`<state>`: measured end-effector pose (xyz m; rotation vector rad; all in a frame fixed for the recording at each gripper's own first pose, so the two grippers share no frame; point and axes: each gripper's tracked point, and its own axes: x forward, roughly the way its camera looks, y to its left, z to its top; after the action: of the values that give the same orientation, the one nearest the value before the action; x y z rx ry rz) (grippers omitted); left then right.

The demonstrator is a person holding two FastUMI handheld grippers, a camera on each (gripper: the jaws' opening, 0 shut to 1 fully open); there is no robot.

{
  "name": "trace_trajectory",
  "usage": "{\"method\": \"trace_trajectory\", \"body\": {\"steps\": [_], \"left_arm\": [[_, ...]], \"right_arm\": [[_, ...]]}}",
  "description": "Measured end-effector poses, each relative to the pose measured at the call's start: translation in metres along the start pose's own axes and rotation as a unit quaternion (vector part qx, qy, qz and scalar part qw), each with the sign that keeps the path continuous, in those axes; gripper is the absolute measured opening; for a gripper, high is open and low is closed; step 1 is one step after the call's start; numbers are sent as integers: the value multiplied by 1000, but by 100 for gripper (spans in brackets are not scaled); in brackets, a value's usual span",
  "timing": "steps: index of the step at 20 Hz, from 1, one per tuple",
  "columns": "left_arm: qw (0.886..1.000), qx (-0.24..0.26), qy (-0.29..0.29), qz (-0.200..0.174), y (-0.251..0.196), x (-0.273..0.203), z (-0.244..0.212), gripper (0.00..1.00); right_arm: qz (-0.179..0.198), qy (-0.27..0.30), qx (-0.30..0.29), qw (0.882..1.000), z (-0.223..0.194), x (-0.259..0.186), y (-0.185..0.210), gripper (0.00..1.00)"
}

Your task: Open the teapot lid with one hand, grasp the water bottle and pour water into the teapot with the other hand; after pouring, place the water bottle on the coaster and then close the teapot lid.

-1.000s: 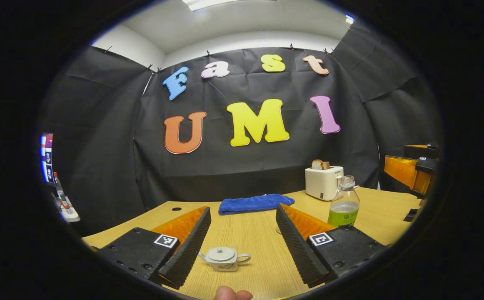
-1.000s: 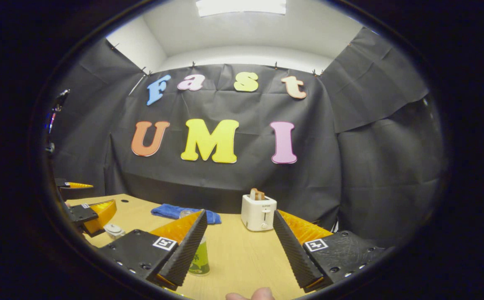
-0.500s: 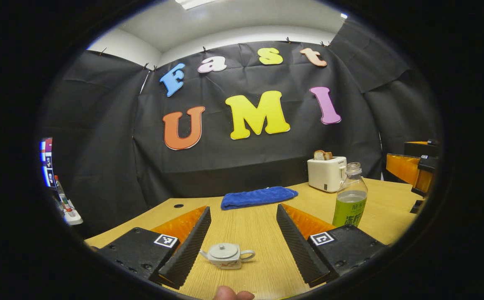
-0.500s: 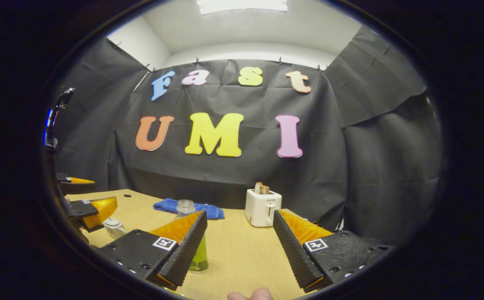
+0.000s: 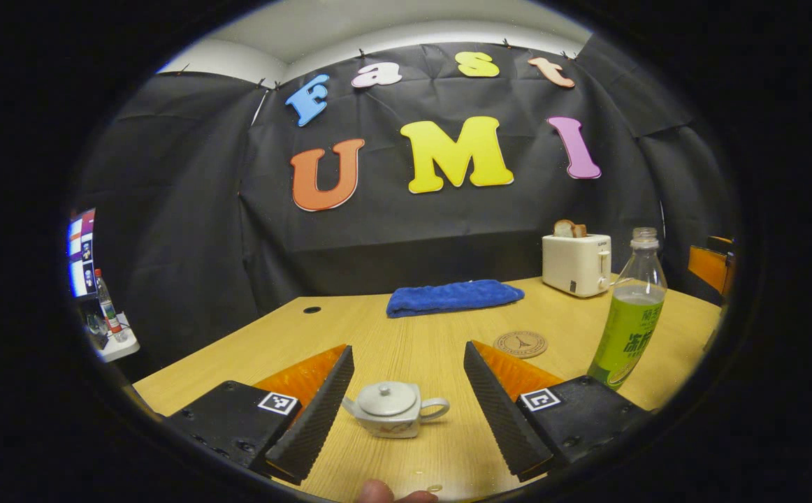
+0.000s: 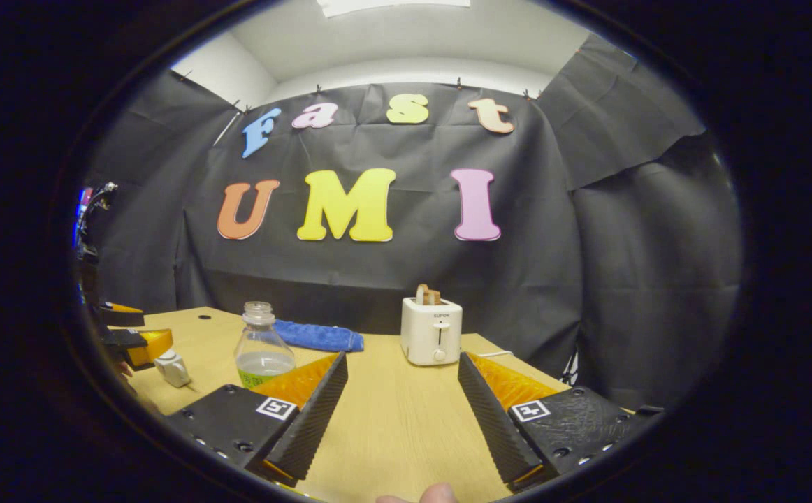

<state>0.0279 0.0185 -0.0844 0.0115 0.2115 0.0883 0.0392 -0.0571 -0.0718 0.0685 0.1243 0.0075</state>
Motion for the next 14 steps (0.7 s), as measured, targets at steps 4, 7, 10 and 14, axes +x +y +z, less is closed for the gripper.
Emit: {"method": "trace_trajectory", "body": {"steps": [4, 7, 10, 14], "left_arm": [[999, -8, 36, 4, 6, 15, -21, 93], [997, -15, 70, 16, 13, 28, -39, 72], [997, -18, 72, 14, 12, 34, -41, 66], [997, -24, 67, 24, 16, 38, -39, 32]], "right_arm": [[-5, 14, 8, 1000, -12, 10, -9, 99], [-15, 19, -4, 1000, -17, 14, -17, 95], [-15, 22, -15, 1000, -18, 16, -16, 95], [-5, 23, -24, 999, -19, 15, -9, 95]]}}
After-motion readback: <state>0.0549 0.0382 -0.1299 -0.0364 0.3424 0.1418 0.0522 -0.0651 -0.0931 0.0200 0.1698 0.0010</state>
